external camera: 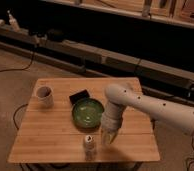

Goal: Knock the bottle over

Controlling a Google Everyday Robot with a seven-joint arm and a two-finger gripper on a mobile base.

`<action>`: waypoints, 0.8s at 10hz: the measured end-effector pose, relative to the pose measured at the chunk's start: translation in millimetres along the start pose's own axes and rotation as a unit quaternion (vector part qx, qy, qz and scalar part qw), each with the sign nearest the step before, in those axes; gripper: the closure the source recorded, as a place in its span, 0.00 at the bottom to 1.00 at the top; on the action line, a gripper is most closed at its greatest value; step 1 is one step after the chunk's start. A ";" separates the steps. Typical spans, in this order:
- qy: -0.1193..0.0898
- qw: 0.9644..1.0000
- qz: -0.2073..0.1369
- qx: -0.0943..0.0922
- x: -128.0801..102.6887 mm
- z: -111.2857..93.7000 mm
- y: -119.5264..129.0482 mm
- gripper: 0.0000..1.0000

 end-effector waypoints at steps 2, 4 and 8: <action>-0.024 0.998 -0.038 -0.037 -30.2 9.1 -5.9 1.00; -0.037 0.993 -0.083 -0.080 -63.8 21.4 -11.7 1.00; -0.004 0.997 -0.058 -0.046 -61.0 30.2 -87.7 1.00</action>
